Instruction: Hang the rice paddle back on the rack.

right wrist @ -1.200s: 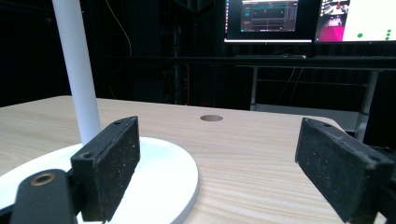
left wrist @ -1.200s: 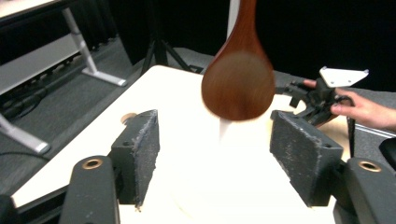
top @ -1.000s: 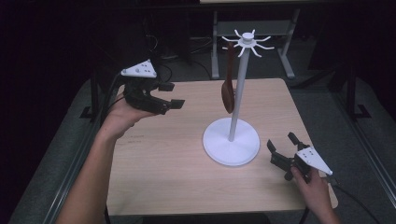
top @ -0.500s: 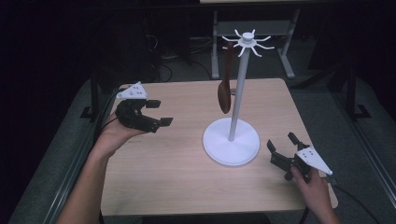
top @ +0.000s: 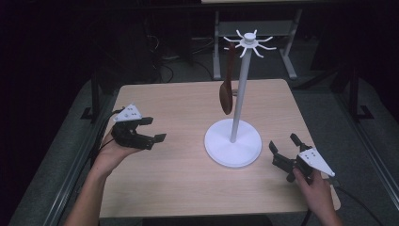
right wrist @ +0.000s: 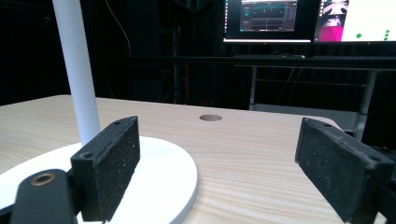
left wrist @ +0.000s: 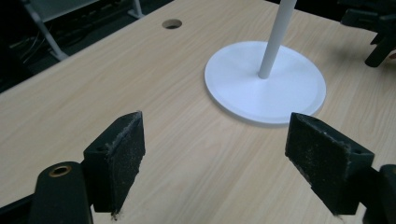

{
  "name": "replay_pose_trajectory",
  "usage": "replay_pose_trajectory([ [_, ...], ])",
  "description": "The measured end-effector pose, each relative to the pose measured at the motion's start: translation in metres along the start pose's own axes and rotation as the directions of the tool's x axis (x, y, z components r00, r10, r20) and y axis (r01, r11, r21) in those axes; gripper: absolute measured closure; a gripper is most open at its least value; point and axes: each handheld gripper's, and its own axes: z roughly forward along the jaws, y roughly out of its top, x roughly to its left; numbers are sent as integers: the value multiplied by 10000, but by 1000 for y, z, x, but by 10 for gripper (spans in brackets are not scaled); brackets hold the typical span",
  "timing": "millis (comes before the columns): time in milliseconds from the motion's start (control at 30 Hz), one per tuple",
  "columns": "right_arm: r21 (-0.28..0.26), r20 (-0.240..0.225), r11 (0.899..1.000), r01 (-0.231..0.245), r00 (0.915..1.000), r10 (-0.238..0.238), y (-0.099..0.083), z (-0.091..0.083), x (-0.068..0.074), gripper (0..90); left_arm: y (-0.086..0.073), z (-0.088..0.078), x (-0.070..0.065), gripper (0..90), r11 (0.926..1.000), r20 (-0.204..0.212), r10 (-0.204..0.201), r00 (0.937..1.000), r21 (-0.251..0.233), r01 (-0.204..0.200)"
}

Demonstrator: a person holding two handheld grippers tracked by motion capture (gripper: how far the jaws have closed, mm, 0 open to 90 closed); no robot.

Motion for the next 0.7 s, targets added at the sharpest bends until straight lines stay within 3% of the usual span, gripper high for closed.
replay_pose_trajectory([
  [433,-7,19,10000,-12,10000,12,0,0,0,135,-57,6,-4,196,9981,-426,-372,9984,467,392],
  [700,-7,36,10000,0,10000,0,0,0,0,135,-95,8,-9,196,9957,-712,-745,9947,506,781],
])
